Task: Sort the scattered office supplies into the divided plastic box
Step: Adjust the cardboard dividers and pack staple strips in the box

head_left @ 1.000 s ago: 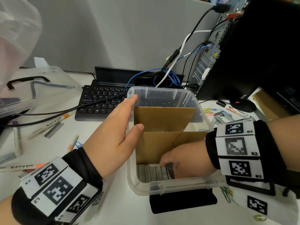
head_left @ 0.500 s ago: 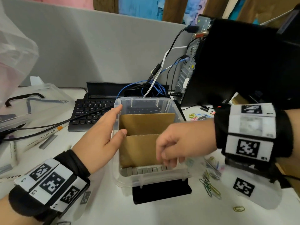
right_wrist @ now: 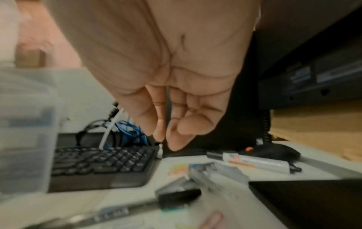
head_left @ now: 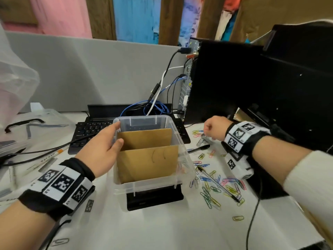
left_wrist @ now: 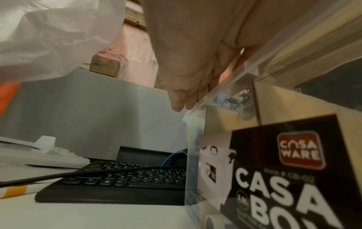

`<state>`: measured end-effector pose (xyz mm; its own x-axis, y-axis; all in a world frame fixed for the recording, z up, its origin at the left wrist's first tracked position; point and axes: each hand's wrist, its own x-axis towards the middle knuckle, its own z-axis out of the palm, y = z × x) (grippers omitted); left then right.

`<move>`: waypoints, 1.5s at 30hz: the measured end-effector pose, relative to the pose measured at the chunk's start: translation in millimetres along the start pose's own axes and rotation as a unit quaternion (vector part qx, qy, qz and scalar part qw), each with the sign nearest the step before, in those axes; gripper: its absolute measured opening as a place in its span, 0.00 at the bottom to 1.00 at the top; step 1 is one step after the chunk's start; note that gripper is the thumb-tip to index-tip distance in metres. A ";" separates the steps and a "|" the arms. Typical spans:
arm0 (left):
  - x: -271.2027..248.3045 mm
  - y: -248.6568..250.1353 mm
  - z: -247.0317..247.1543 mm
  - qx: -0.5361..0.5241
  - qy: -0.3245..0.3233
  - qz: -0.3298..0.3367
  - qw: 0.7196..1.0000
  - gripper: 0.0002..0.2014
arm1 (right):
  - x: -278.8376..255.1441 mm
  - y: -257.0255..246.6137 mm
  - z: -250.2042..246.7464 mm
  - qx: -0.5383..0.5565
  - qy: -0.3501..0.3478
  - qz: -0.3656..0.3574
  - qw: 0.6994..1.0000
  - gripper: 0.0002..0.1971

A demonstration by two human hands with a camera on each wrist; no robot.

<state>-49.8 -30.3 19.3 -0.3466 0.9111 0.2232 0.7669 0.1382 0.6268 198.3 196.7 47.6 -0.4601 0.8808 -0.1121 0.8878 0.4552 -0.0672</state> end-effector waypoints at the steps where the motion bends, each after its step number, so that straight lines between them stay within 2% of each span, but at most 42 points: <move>1: -0.2 0.9 0.7 0.008 0.003 0.000 1.000 0.26 | 8.1 2.7 11.7 -0.025 -0.011 0.013 1.000 0.10; 3: -0.6 3.1 1.0 0.017 0.006 -0.003 1.000 0.26 | 19.9 7.2 29.2 -0.056 -0.027 0.016 0.998 0.13; 8: -1.5 7.0 -0.5 0.025 0.011 -0.008 1.000 0.25 | 40.9 12.4 48.9 -0.047 -0.086 0.033 0.995 0.23; 11: -2.5 9.3 -0.3 0.028 0.015 -0.008 0.999 0.25 | 47.7 13.7 58.9 -0.030 -0.074 0.026 0.996 0.20; 16: -2.3 6.3 1.8 0.015 0.012 -0.013 1.000 0.26 | 51.4 6.4 66.0 -0.073 -0.115 0.063 0.989 0.17; 18: -1.9 3.1 2.6 0.012 0.012 -0.017 1.000 0.26 | 54.2 7.5 66.6 -0.086 -0.117 0.056 0.988 0.16; 21: -1.2 -1.2 3.4 0.008 0.012 -0.017 1.000 0.26 | 52.0 9.2 67.6 -0.115 -0.096 0.032 0.988 0.13; 25: -0.4 -4.0 4.9 -0.003 0.013 -0.015 1.000 0.26 | 52.5 7.8 70.9 -0.124 -0.074 0.044 0.989 0.09; 38: -1.6 -2.8 4.5 -0.006 0.016 -0.015 1.000 0.26 | 59.6 14.3 80.1 -0.110 -0.051 0.087 0.989 0.17; 43: -1.4 -2.4 4.1 -0.001 0.013 -0.018 1.000 0.26 | 61.3 24.2 73.0 -0.040 -0.001 0.092 0.995 0.18; 45: -1.6 -2.2 4.0 0.000 0.013 -0.019 1.000 0.26 | 62.1 30.7 64.6 -0.018 -0.011 0.117 0.993 0.20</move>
<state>-48.7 -30.5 14.6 -0.3899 0.8945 0.2187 0.7523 0.1724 0.6359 196.5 256.9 -25.5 -0.2408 0.9602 -0.1416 0.9700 0.2430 -0.0020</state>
